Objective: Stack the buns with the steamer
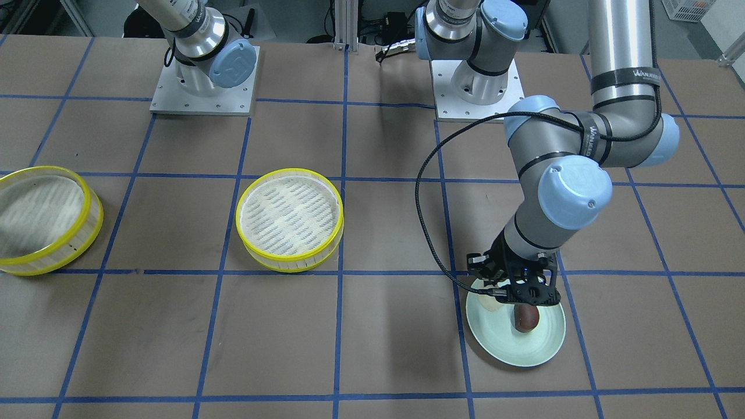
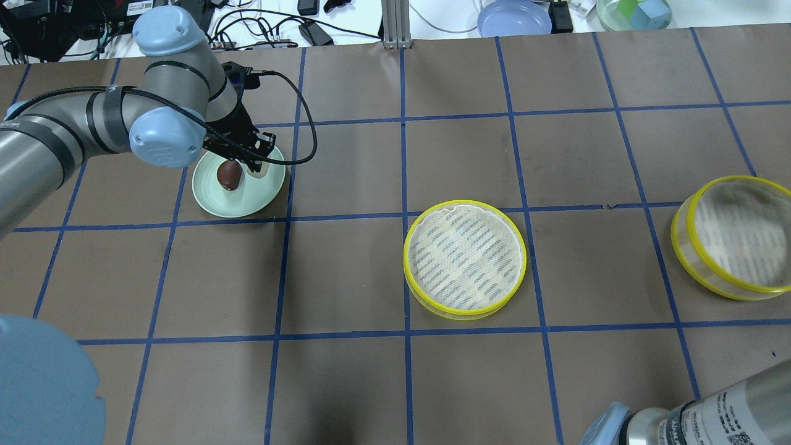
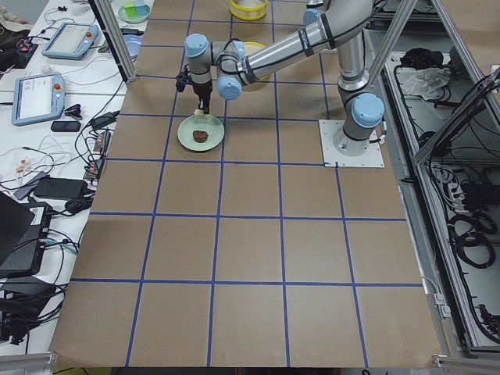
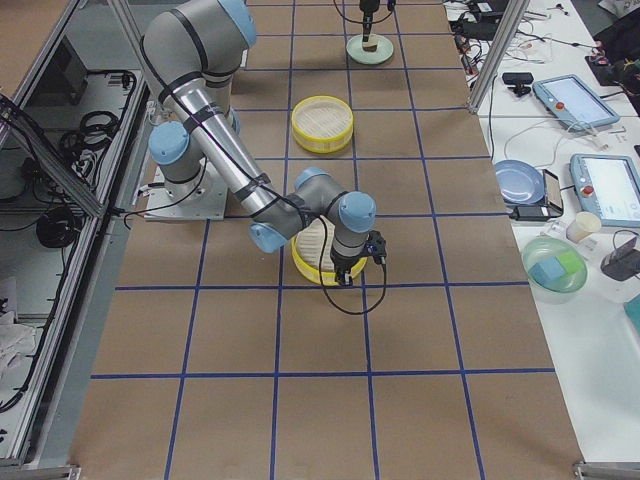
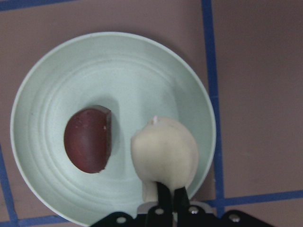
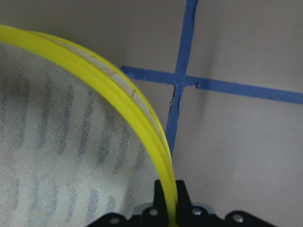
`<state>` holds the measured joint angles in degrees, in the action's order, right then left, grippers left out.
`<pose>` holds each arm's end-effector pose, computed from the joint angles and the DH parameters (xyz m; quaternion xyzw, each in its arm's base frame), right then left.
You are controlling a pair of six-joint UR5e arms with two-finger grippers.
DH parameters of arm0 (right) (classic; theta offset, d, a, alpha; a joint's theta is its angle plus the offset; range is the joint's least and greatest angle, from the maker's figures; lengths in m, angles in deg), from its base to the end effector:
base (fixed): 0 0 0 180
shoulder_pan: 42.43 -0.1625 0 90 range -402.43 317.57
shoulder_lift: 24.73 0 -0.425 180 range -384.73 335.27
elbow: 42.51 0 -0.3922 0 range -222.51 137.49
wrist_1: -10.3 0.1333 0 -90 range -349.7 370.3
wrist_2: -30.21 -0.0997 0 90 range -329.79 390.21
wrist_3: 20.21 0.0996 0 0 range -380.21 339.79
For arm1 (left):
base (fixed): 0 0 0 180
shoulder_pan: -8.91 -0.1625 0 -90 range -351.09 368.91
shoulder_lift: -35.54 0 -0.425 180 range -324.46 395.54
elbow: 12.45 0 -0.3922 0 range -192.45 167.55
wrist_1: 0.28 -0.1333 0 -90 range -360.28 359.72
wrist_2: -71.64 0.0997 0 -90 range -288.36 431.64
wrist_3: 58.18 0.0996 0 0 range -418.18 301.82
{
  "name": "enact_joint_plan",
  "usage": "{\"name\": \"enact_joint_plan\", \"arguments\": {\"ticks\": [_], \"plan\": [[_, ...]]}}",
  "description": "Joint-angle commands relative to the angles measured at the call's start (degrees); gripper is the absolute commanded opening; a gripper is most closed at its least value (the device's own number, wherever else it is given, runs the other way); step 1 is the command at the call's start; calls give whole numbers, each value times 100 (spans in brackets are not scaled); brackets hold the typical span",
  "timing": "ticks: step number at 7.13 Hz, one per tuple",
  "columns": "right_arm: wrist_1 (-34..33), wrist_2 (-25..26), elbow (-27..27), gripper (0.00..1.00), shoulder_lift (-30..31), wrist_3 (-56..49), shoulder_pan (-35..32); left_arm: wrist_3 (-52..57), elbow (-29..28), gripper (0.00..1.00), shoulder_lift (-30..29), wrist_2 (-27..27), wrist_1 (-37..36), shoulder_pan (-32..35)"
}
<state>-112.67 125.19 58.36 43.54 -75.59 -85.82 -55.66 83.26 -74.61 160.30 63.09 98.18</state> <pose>-0.3417 -0.4946 0.2474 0.0762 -0.9961 -0.0317 0.0299 -0.1280 -0.6020 0.2922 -0.0157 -0.9998 0.0070 0.0115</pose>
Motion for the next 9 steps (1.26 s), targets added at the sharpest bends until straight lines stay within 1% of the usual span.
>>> {"name": "enact_joint_plan", "arguments": {"ticks": [1,2,3,4,5,6,8,9], "plan": [[841,-171,-331,0,501,201,-46,-1859,0,0,387,-565,194,1148],[1036,-390,-332,0,712,289,-195,-2765,8,0,397,-969,150,1746],[1290,-340,-332,0,967,438,-431,-3323,43,0,371,-1086,124,2169],[1641,-304,-332,0,1213,553,-738,-3685,87,0,249,-1400,132,2435],[1993,-295,-332,0,1407,1180,-950,-3845,122,0,143,-1673,167,2550],[2118,-295,-323,0,1513,1413,-1117,-3847,323,0,107,-1719,159,2586],[2180,-295,-279,0,1514,1503,-1145,-3856,579,0,54,-1685,176,2622],[2189,-295,-253,0,1514,1538,-1145,-3829,588,0,-50,-1650,185,2622]]}}
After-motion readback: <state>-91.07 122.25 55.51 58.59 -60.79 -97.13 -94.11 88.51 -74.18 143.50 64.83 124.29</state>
